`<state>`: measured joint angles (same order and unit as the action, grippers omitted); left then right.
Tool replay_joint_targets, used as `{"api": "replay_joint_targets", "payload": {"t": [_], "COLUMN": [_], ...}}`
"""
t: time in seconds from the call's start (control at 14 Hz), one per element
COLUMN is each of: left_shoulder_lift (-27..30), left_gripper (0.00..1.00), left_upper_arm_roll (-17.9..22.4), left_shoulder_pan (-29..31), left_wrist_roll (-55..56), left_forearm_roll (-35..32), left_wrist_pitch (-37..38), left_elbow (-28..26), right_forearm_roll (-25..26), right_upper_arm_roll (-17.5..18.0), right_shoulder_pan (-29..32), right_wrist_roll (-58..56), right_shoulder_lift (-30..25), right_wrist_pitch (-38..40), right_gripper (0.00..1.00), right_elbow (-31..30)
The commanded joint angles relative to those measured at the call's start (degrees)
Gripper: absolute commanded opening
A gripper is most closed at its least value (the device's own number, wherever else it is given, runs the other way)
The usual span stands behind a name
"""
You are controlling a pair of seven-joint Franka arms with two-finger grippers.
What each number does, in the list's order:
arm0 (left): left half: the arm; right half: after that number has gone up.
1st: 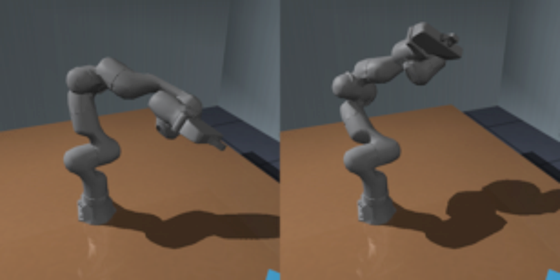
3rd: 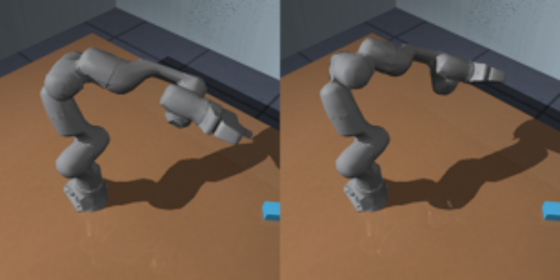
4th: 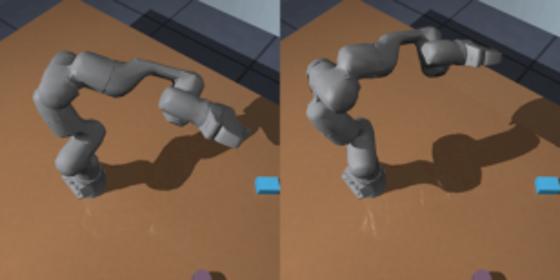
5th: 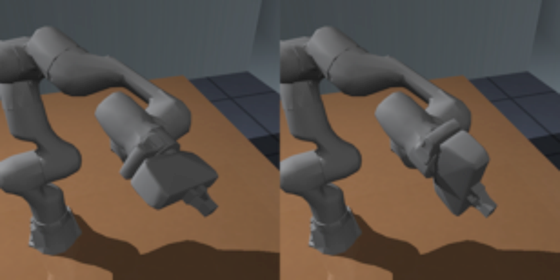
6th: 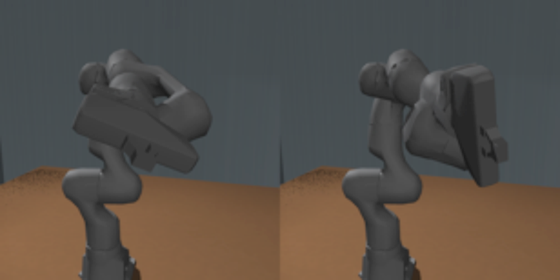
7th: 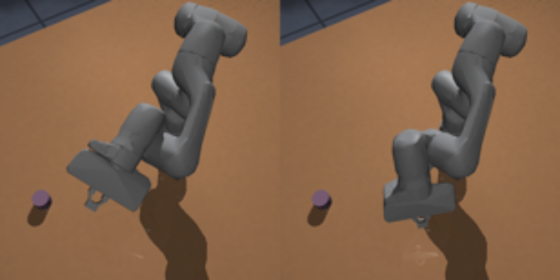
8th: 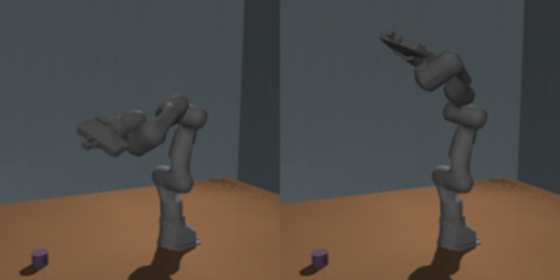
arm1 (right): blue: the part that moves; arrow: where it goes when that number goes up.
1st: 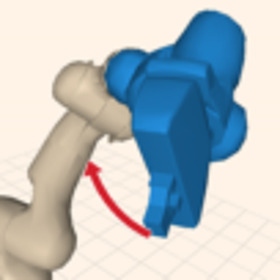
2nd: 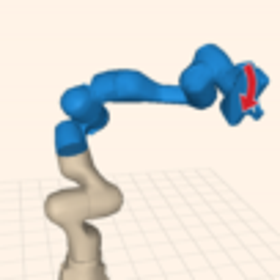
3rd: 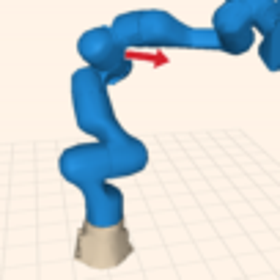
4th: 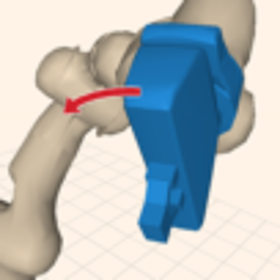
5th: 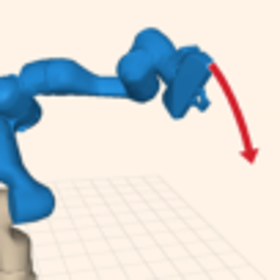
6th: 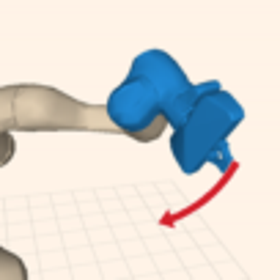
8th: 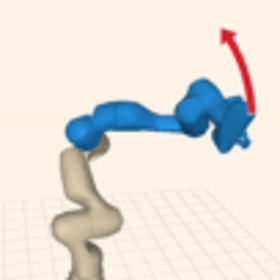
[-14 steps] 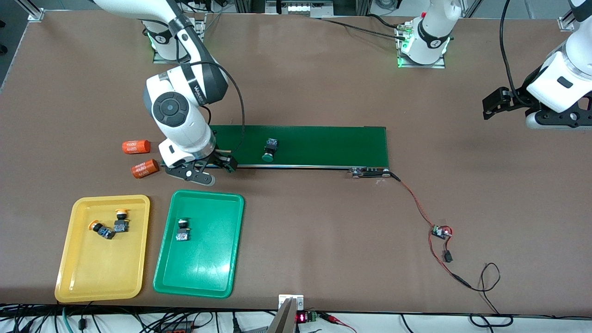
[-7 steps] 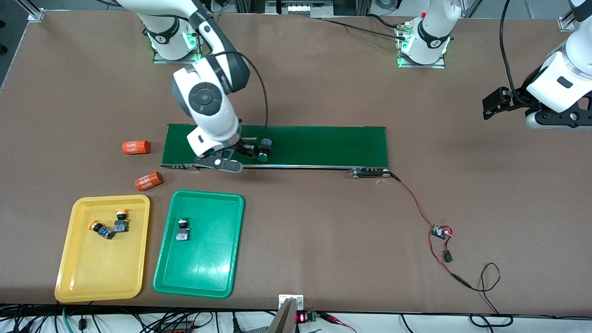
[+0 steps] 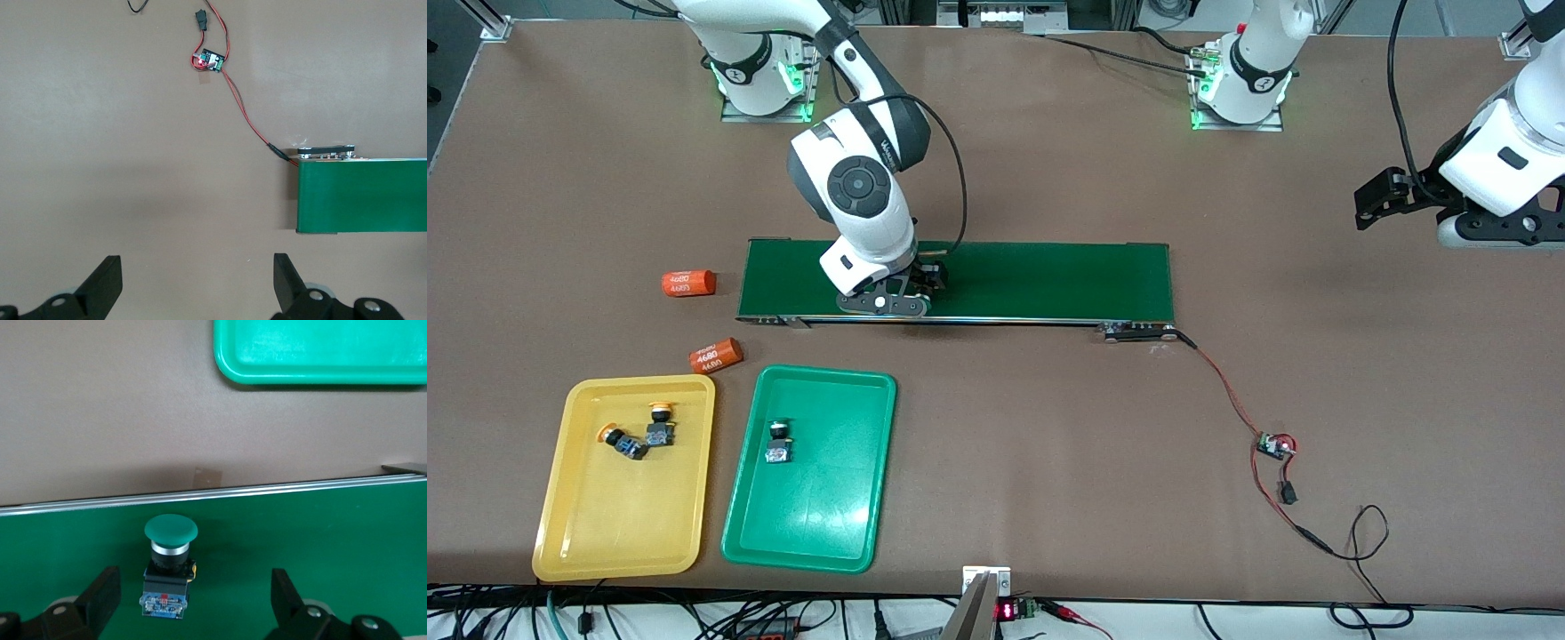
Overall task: Sort buttons by color to trays
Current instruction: 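Lift the green button and carry it over the green tray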
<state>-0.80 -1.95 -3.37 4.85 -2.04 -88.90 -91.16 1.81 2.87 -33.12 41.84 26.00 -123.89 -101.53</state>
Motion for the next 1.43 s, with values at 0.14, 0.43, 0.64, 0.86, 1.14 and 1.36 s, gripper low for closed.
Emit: {"api": "replay_joint_targets", "payload": {"t": [0.14,0.43,0.64,0.86,1.14,1.36], "left_shoulder_lift": [0.10,0.18,0.10,0.18,0.18,0.18], "left_gripper": [1.00,1.00,1.00,1.00,1.00,1.00], "left_upper_arm_roll": [-0.24,-0.33,-0.33,-0.33,-0.25,-0.25], "left_shoulder_pan": [0.12,0.12,0.03,0.03,0.11,0.12], "left_wrist_roll": [-1.25,-1.25,-1.25,-1.25,-1.25,-1.25], "left_forearm_roll": [-0.69,-0.69,-0.60,-0.60,-0.51,-0.51], "left_wrist_pitch": [0.92,0.92,0.92,1.10,1.27,1.45], "left_elbow": [0.81,0.89,0.89,0.89,0.89,0.81], "right_forearm_roll": [-0.40,-0.40,-0.23,-0.31,-0.49,-0.40], "right_upper_arm_roll": [-0.14,-0.14,-0.23,-0.40,-2.07,-4.62], "right_shoulder_pan": [-0.10,-0.10,0.07,0.43,0.78,2.61], "right_wrist_roll": [-0.97,-0.97,-1.15,-2.99,-3.52,-8.15], "right_shoulder_lift": [2.20,3.70,4.67,5.20,2.84,2.82], "right_wrist_pitch": [-2.23,-3.90,-4.78,-4.96,-3.03,1.36], "right_gripper": [1.00,1.00,0.87,0.17,0.00,0.00], "right_elbow": [-0.60,-0.68,-0.68,-0.68,0.45,8.25]}}
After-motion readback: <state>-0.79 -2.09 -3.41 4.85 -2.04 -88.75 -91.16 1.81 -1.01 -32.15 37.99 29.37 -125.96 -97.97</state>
